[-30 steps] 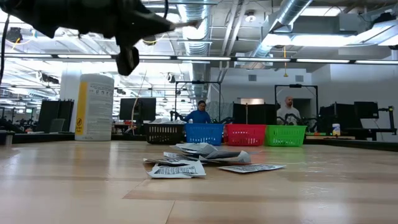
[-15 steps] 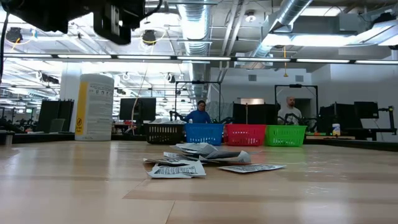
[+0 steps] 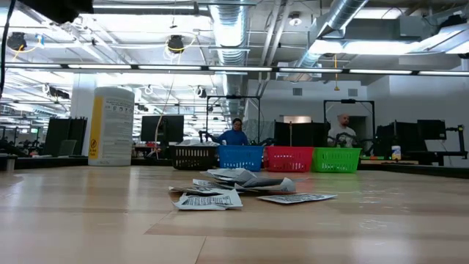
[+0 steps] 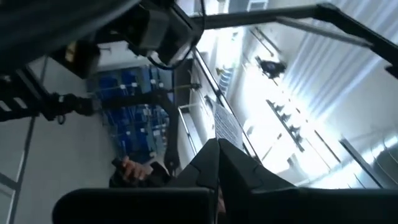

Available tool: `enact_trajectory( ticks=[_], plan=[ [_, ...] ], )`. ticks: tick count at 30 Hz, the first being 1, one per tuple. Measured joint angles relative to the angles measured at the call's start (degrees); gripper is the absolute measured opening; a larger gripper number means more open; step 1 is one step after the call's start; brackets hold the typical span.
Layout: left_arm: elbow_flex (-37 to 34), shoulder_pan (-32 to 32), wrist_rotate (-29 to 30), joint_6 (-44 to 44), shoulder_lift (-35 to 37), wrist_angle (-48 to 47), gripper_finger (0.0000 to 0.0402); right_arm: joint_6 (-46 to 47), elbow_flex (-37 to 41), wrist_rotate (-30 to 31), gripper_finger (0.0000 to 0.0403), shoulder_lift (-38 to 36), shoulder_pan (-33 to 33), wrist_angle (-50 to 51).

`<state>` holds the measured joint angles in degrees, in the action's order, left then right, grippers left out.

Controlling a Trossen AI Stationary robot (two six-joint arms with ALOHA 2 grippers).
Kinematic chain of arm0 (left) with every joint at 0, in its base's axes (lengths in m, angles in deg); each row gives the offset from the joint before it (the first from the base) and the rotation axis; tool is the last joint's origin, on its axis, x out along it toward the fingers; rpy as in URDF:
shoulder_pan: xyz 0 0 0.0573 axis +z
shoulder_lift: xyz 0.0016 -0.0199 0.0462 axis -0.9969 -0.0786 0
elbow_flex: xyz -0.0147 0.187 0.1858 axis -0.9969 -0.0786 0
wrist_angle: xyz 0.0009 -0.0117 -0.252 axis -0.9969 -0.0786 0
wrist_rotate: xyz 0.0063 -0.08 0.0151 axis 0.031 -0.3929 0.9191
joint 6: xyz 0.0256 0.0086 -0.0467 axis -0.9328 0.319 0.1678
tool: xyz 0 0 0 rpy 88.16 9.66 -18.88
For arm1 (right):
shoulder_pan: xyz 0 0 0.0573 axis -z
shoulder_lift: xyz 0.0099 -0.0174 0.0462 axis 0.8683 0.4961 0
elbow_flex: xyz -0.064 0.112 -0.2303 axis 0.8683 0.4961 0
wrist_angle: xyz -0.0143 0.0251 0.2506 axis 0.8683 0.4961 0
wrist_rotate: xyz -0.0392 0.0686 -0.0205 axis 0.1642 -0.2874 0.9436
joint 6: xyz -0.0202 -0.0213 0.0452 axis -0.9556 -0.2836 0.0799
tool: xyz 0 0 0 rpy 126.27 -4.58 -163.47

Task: Pick & Place First Aid Supplies
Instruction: Put the blue alcohol pad in the green bin

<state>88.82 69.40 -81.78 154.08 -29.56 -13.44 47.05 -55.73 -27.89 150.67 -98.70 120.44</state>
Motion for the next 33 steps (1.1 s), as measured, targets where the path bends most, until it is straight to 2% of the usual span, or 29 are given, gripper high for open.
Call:
enact_trajectory(
  ticks=[8, 19, 27, 33],
  plan=[
    [2.57, -1.28, -4.5, -0.09, 0.0, 0.11, 0.0007, -6.54, 0.0, 0.18, 0.0064, 0.02, 1.7, -6.51],
    [2.87, -1.78, -4.55, 0.24, 0.0, 0.3, 0.0007, -8.14, 0.0, 3.86, 0.0064, 0.0, 2.34, -8.6],
    [2.87, -1.77, -4.55, 1.76, 0.0, 0.35, 0.0007, -9.8, 0.0, 4.44, 0.0064, 0.0, 2.67, -8.83],
    [2.87, -1.8, -4.55, 1.86, 0.0, 0.37, 0.0005, -14.71, 0.0, 3.46, 0.0064, -0.04, 2.63, -9.1]
  ],
)
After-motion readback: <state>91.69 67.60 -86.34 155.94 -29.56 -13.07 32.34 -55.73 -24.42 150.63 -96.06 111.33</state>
